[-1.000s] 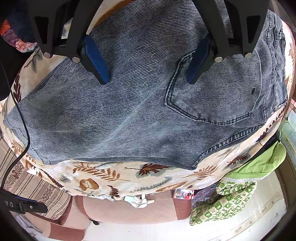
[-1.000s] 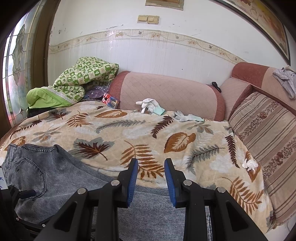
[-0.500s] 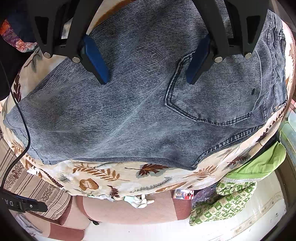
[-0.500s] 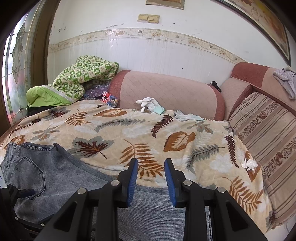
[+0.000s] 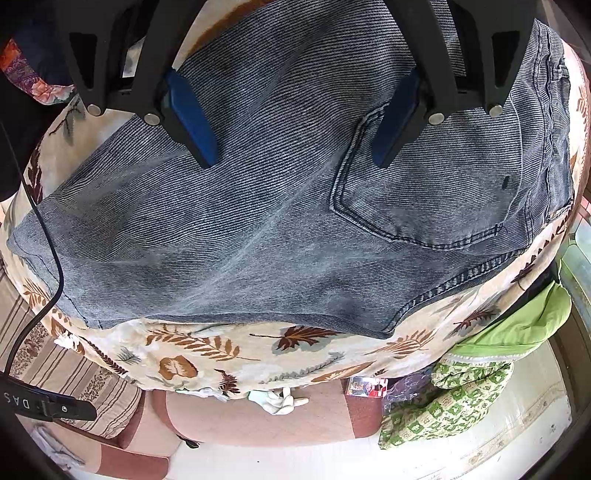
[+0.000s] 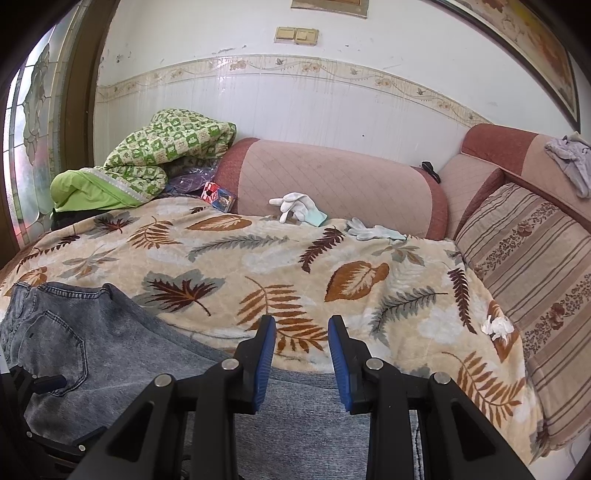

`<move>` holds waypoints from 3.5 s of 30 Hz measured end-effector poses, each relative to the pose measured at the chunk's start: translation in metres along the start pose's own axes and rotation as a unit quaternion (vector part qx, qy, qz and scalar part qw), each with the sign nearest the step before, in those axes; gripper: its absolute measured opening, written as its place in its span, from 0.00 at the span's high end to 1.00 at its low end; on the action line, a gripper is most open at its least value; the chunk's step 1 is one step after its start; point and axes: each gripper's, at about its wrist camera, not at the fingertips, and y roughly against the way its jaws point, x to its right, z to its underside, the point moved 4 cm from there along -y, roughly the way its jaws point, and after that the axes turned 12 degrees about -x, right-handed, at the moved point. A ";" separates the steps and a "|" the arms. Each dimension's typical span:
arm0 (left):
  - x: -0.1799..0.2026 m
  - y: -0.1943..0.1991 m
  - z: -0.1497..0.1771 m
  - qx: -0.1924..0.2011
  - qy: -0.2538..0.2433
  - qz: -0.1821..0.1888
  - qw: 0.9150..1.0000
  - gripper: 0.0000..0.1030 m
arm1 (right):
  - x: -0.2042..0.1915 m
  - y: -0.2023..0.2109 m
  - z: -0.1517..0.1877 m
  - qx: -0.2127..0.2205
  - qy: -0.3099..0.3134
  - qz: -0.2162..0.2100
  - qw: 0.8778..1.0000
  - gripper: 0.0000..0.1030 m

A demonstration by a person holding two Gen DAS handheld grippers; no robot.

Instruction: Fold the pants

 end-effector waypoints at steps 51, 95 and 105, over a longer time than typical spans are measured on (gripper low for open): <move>0.056 0.084 -0.093 0.139 -0.088 0.006 0.986 0.16 | 0.021 -0.005 -0.001 0.008 -0.018 0.017 1.000 0.37; -0.029 -0.020 -0.073 -0.037 0.054 0.018 0.998 0.17 | 0.137 -0.132 0.047 -0.179 -0.275 -0.275 0.904 0.61; -0.102 -0.011 -0.061 -0.039 0.147 -0.050 0.987 0.17 | 0.142 -0.120 0.064 -0.208 -0.255 -0.263 0.907 0.61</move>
